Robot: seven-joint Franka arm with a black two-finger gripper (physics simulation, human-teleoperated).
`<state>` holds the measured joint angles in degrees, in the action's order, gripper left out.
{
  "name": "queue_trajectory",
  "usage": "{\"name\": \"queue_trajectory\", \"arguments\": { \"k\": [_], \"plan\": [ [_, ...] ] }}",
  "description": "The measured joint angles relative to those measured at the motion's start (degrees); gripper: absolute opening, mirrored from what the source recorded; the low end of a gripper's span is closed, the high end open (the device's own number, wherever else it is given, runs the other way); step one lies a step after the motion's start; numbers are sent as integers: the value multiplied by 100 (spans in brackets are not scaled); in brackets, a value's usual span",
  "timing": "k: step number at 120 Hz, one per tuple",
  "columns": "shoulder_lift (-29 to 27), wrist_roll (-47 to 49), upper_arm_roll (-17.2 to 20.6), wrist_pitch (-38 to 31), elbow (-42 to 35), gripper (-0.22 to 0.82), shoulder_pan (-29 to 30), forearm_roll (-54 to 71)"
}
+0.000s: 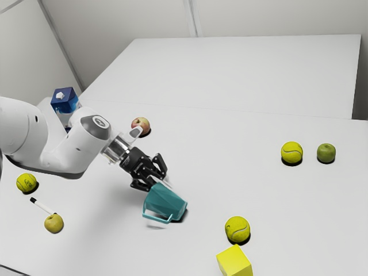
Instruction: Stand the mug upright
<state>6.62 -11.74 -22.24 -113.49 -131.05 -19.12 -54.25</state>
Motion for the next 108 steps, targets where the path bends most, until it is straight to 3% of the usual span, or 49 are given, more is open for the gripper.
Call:
{"name": "queue_trajectory", "arguments": {
  "k": [16, 37, 108],
  "plan": [
    [-143, 11, 0, -10, -11, -9, -98, -17],
    [-293, 29, 0, 2, -17, -15, -261, -20],
    [-677, 373, -13, -110, 47, -18, -545, 997]
  ]
}}
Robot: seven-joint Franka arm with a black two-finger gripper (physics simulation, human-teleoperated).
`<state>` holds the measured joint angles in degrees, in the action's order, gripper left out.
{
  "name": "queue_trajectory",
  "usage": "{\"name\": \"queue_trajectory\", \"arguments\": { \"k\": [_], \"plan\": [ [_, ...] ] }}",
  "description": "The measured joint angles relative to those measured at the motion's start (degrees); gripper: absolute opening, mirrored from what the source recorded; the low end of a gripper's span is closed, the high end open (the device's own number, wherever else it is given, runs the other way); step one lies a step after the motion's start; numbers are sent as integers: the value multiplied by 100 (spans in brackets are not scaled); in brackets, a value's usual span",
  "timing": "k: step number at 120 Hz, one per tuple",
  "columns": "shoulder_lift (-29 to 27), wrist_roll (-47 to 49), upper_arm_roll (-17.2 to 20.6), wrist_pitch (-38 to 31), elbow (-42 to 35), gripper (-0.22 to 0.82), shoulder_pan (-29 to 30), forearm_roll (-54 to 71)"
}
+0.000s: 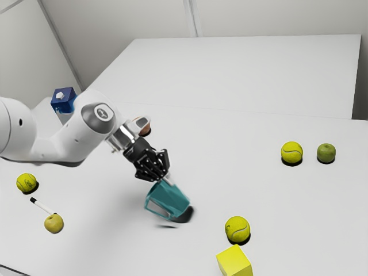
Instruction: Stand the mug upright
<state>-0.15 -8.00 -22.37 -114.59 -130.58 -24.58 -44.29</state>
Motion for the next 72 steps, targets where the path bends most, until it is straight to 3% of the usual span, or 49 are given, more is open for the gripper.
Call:
{"name": "queue_trajectory", "arguments": {
  "k": [72],
  "plan": [
    [-12, 1105, -30, -879, 635, -18, 83, 2723]
  ]
}}
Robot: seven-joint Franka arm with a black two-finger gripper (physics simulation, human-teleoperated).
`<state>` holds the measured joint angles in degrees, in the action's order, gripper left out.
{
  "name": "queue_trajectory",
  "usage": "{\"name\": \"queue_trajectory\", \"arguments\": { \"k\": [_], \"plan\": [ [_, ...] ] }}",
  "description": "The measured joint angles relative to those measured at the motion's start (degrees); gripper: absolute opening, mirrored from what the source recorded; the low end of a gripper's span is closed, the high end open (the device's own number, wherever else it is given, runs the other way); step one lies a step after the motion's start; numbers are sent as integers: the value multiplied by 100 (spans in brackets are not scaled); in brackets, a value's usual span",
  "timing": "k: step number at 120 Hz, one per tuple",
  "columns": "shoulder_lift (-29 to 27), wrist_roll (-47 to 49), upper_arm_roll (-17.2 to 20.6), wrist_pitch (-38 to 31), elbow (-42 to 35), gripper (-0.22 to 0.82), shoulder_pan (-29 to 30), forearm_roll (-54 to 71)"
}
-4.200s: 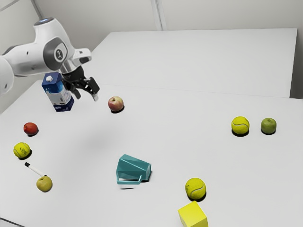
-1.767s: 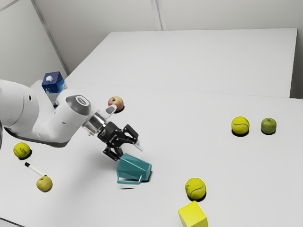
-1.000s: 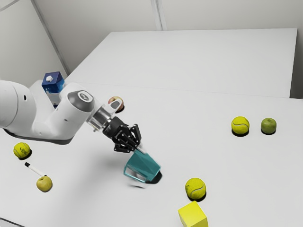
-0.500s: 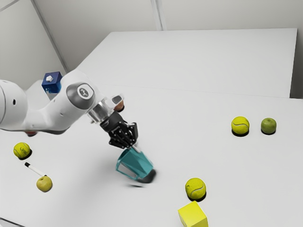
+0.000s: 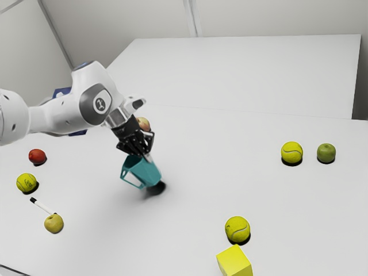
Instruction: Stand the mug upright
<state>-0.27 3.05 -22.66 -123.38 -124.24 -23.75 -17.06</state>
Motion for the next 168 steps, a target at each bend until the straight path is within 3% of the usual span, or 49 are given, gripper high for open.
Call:
{"name": "queue_trajectory", "arguments": {
  "k": [52, 77, 168],
  "plan": [
    [375, 731, -33, 353, 480, -18, -283, 1007],
    [536, 958, -42, 589, 624, -18, -127, 1274],
    [921, 1280, -132, 785, 680, -18, -33, 1375]
  ]
}}
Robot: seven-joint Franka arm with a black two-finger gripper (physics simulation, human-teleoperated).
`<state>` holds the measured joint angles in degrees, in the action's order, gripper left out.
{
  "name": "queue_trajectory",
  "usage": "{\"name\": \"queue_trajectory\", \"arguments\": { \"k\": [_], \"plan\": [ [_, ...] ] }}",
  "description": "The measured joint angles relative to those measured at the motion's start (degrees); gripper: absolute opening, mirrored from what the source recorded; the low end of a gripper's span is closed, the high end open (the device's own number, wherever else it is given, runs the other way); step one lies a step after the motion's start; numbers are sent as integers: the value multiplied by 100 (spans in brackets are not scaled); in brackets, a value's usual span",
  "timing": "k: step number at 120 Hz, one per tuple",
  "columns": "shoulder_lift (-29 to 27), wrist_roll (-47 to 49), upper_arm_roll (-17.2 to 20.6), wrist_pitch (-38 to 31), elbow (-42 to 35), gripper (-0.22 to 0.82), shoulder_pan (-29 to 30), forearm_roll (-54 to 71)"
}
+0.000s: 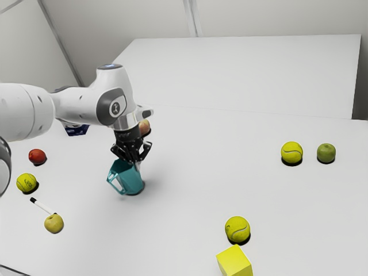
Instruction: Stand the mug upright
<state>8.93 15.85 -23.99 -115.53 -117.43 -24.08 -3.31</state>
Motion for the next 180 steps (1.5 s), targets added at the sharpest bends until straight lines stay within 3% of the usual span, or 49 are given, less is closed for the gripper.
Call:
{"name": "queue_trajectory", "arguments": {
  "k": [40, 69, 95, 155, 180],
  "plan": [
    [70, 53, 2, -16, -4, -18, 46, -75],
    [116, 11, 5, -26, 13, 30, 47, -155],
    [106, -19, 4, -7, 21, 49, 48, -225],
    [-246, -49, -6, 640, 404, 59, -6, -350],
    [-418, -127, -1, 1117, 1329, 60, -7, 148]
  ]
}}
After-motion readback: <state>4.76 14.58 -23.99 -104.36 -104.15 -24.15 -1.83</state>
